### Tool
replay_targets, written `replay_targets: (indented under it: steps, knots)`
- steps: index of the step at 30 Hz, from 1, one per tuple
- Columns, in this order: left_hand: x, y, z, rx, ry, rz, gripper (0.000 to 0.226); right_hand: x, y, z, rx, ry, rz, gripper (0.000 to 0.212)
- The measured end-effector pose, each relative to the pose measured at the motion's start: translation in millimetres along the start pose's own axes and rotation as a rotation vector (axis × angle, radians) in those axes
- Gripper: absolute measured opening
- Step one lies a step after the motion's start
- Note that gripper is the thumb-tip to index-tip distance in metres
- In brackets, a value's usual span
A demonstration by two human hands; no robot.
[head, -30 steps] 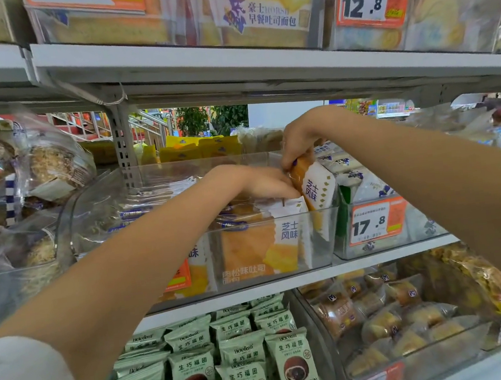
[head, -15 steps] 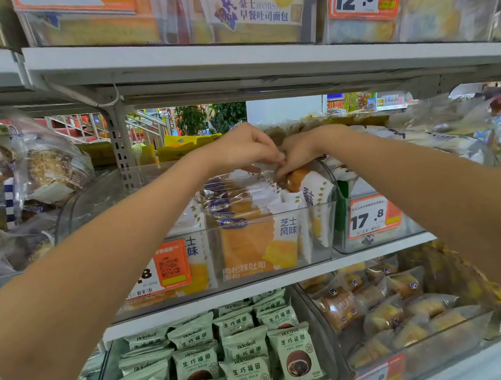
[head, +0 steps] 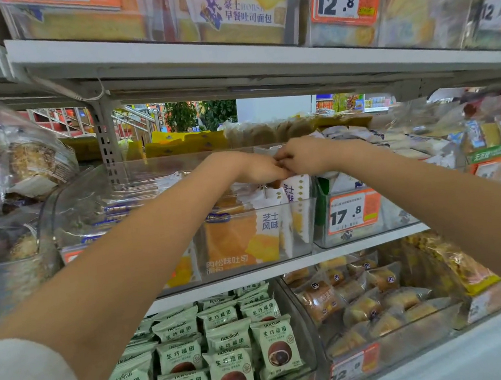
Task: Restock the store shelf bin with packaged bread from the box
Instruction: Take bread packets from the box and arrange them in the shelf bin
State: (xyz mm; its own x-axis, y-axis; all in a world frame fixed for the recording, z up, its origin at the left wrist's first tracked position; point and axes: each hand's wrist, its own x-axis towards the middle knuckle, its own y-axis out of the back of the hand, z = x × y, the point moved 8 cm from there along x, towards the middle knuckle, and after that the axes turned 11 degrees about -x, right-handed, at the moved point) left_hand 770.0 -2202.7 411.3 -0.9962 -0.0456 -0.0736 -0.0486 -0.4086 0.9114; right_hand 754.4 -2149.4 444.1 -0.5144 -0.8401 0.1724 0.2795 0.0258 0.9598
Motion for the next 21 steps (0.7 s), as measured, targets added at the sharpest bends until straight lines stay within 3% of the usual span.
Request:
replay_targets:
  steps: [4, 7, 9, 11, 14, 21]
  knots:
    - [2, -7, -8, -0.058, 0.069, -0.071, 0.018, -3, -6, 1, 0.055, -0.019, -0.004, 0.034]
    - [1, -9, -10, -0.006, 0.070, -0.096, 0.010, -19, 10, 2, 0.176, -0.038, 0.152, 0.035]
    - [1, -11, -9, -0.045, 0.060, -0.084, 0.030, -36, 18, 1, 0.114, -0.071, 0.243, 0.037]
    - [-4, -13, 0, -0.017, 0.005, -0.033, 0.047, -54, 8, -5, 0.002, -0.088, 0.205, 0.043]
    - [-5, -16, 1, 0.049, -0.039, 0.016, 0.053, -77, -14, -15, -0.017, -0.078, 0.181, 0.050]
    - [-3, -22, -6, -0.055, 0.019, -0.095, 0.055, -88, -36, -13, -0.093, -0.075, 0.246, 0.052]
